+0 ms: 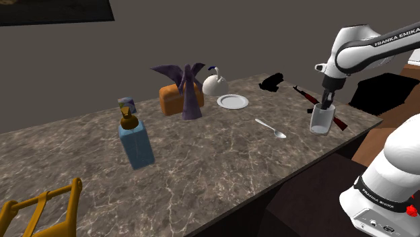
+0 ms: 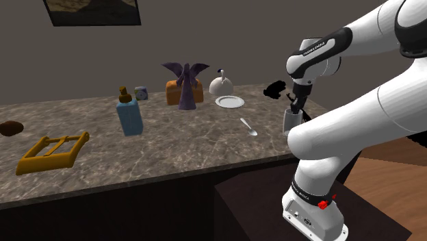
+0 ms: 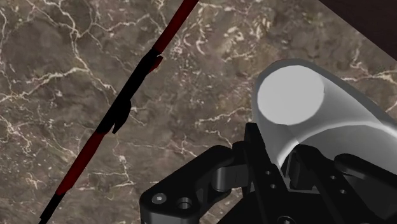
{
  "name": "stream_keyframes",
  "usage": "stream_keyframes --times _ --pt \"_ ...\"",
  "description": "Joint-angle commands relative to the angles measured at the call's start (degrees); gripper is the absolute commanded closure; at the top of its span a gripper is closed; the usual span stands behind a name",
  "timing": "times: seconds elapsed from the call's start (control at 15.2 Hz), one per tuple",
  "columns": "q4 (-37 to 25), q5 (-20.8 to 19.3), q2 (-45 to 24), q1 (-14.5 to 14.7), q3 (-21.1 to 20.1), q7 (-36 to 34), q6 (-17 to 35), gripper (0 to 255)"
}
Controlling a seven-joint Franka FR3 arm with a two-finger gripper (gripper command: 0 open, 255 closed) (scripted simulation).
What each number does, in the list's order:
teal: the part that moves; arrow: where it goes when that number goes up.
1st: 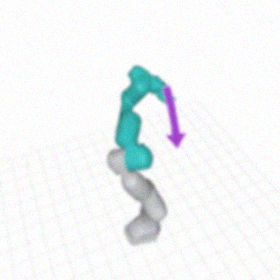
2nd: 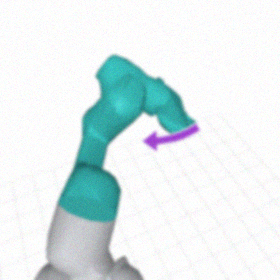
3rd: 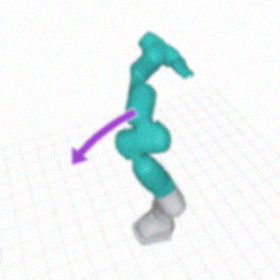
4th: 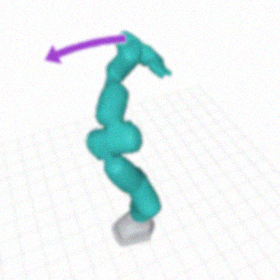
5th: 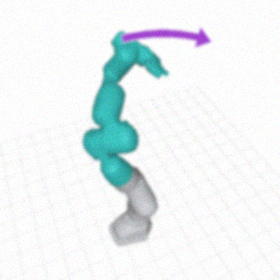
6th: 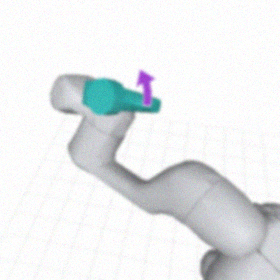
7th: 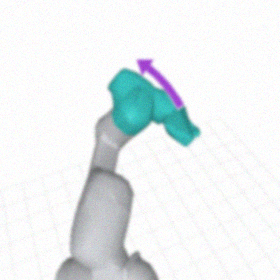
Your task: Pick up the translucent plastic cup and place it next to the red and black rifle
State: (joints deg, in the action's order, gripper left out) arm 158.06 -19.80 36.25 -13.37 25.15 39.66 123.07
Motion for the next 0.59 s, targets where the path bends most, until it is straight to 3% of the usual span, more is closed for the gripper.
stream_keyframes --times 0.0,0.33,0.4,0.53 --pt "0.16 -0.05 -0.12 -0.01 0.06 -0.03 0.32 255" --pt "0.16 -0.05 -0.12 0.00 0.06 -0.03 0.32 255" --pt "0.16 -0.05 -0.12 0.00 0.06 -0.03 0.32 0" --pt "0.16 -0.05 -0.11 -0.01 0.06 -0.03 0.32 0"
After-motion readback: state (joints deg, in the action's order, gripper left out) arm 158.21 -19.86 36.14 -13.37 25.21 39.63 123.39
